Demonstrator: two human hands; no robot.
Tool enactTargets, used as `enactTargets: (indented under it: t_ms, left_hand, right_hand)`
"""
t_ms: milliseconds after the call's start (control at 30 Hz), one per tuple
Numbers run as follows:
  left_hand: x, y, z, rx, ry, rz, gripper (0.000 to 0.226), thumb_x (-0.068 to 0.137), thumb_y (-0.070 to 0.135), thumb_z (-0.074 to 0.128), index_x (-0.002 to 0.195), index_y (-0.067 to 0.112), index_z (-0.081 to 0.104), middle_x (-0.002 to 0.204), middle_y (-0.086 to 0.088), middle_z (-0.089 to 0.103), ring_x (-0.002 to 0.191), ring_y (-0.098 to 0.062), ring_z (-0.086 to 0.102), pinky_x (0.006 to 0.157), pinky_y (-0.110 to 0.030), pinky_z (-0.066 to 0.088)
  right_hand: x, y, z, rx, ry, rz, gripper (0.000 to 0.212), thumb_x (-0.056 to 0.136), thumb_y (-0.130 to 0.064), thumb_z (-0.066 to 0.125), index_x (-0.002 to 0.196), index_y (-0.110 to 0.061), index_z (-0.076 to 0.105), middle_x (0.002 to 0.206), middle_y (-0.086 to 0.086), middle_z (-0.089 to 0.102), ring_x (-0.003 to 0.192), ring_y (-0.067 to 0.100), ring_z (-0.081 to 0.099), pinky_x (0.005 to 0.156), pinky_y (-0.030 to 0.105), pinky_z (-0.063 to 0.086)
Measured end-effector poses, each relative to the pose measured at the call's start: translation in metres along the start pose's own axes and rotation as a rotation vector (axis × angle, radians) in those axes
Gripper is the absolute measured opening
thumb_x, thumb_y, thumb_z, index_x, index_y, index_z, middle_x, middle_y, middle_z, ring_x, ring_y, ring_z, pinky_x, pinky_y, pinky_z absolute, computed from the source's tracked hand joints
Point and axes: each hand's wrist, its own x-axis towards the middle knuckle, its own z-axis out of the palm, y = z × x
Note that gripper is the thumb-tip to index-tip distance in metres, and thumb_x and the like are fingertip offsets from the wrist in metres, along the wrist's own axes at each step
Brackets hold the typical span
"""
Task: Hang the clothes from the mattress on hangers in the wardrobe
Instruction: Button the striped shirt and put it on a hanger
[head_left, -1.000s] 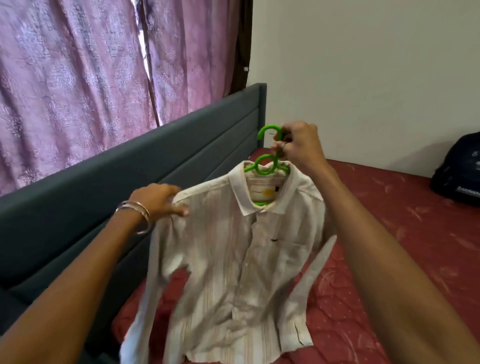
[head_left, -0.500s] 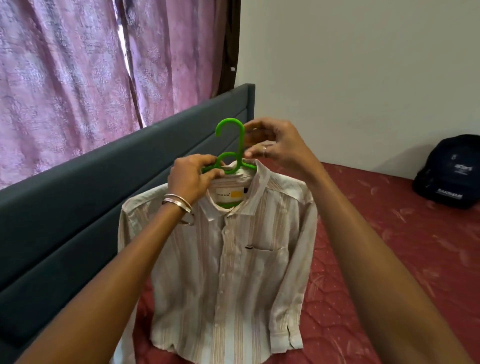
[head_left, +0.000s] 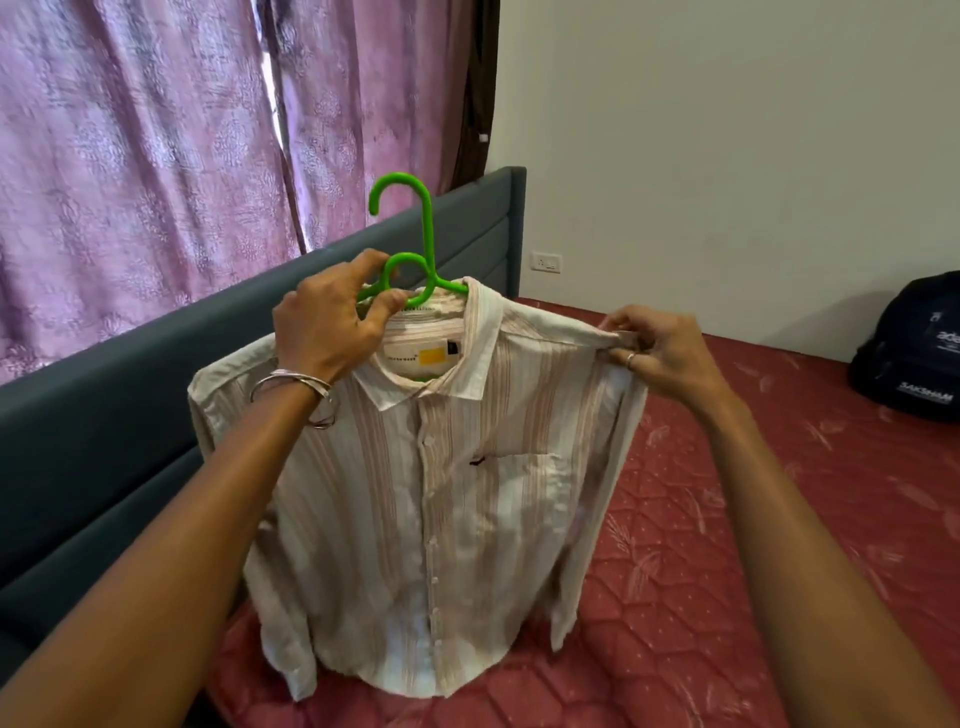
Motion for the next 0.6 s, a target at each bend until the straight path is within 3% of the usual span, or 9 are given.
enactTargets:
  t_ms: [67, 133, 167, 233, 300, 367, 467, 533, 600]
  left_hand:
    - [-0.002, -0.002, -0.002, 0.027, 0.004, 0.020, 0.039, 0.087, 0.058, 0.045, 0.113, 0.033, 0.058, 0.095, 0.001, 0.068, 0.086, -0.027, 0.064, 0.061, -0.035, 0.045]
    - [-0.003, -0.004, -0.004, -0.010, -0.005, 0.028, 0.039, 0.087, 0.060, 0.040, 0.110, 0.034, 0.059, 0.094, 0.002, 0.066, 0.087, -0.026, 0.063, 0.064, -0.037, 0.045]
    - [-0.003, -0.006, -0.005, -0.059, -0.009, 0.021, 0.037, 0.087, 0.058, 0.039, 0.106, 0.034, 0.059, 0.092, 0.004, 0.063, 0.087, -0.024, 0.062, 0.068, -0.038, 0.045]
    - [-0.002, -0.011, -0.003, -0.211, 0.004, -0.017, 0.028, 0.084, 0.052, 0.046, 0.099, 0.033, 0.059, 0.088, 0.013, 0.057, 0.087, -0.020, 0.061, 0.078, -0.050, 0.046]
    - [0.001, -0.011, -0.003, -0.394, 0.001, -0.107, 0.020, 0.080, 0.045, 0.054, 0.093, 0.032, 0.062, 0.086, 0.014, 0.059, 0.087, -0.016, 0.060, 0.084, -0.055, 0.046]
    - [0.006, -0.006, -0.003, -0.488, -0.012, -0.176, 0.019, 0.076, 0.044, 0.058, 0.087, 0.030, 0.066, 0.083, 0.008, 0.066, 0.085, -0.014, 0.062, 0.085, -0.051, 0.049]
    - [0.011, 0.003, 0.000, -0.441, -0.056, -0.148, 0.017, 0.076, 0.046, 0.058, 0.088, 0.035, 0.064, 0.076, 0.012, 0.064, 0.080, -0.011, 0.061, 0.081, -0.048, 0.050]
    - [0.011, 0.007, 0.004, -0.413, -0.100, -0.134, 0.015, 0.077, 0.043, 0.059, 0.088, 0.034, 0.063, 0.076, 0.014, 0.062, 0.080, -0.012, 0.061, 0.079, -0.048, 0.051]
    - [0.011, 0.011, 0.008, -0.414, -0.112, -0.160, 0.015, 0.077, 0.044, 0.059, 0.087, 0.033, 0.064, 0.077, 0.015, 0.062, 0.081, -0.013, 0.061, 0.078, -0.047, 0.052]
  right_hand:
    - [0.004, 0.001, -0.001, 0.043, 0.022, -0.016, 0.021, 0.076, 0.000, 0.075, 0.095, -0.008, 0.075, 0.077, 0.000, 0.070, 0.068, 0.014, 0.062, 0.060, 0.023, 0.045]
    - [0.007, 0.003, -0.003, 0.088, 0.011, -0.009, 0.013, 0.083, -0.002, 0.069, 0.090, -0.010, 0.075, 0.067, -0.011, 0.064, 0.061, -0.001, 0.052, 0.056, 0.016, 0.038]
    - [0.008, 0.004, -0.005, 0.116, -0.032, 0.015, 0.014, 0.087, -0.004, 0.065, 0.086, -0.016, 0.073, 0.062, -0.020, 0.059, 0.058, -0.003, 0.049, 0.054, 0.013, 0.036]
    - [0.008, 0.004, -0.011, 0.204, -0.109, 0.091, 0.026, 0.095, -0.009, 0.057, 0.075, -0.024, 0.065, 0.055, -0.020, 0.051, 0.056, -0.004, 0.044, 0.054, 0.014, 0.033]
    - [0.004, 0.009, -0.012, 0.377, -0.093, 0.193, 0.030, 0.099, -0.013, 0.051, 0.070, -0.015, 0.058, 0.056, -0.017, 0.044, 0.055, -0.001, 0.038, 0.052, 0.019, 0.030]
    - [-0.002, 0.016, -0.008, 0.495, -0.143, 0.350, 0.032, 0.101, -0.015, 0.045, 0.070, -0.010, 0.052, 0.058, -0.011, 0.044, 0.054, 0.004, 0.037, 0.049, 0.022, 0.028]
    - [-0.008, 0.021, 0.002, 0.155, -0.454, 0.464, 0.026, 0.098, -0.006, 0.044, 0.075, -0.009, 0.056, 0.071, 0.001, 0.052, 0.068, 0.016, 0.046, 0.056, 0.027, 0.035]
    - [-0.004, 0.018, 0.004, -0.112, -0.321, 0.404, 0.018, 0.095, -0.007, 0.050, 0.094, -0.015, 0.066, 0.092, 0.005, 0.065, 0.086, 0.020, 0.058, 0.073, 0.030, 0.046]
    - [0.001, -0.008, 0.005, 0.078, -0.083, 0.317, 0.022, 0.095, -0.016, 0.056, 0.116, -0.015, 0.063, 0.105, 0.002, 0.065, 0.094, 0.015, 0.061, 0.080, 0.025, 0.049]
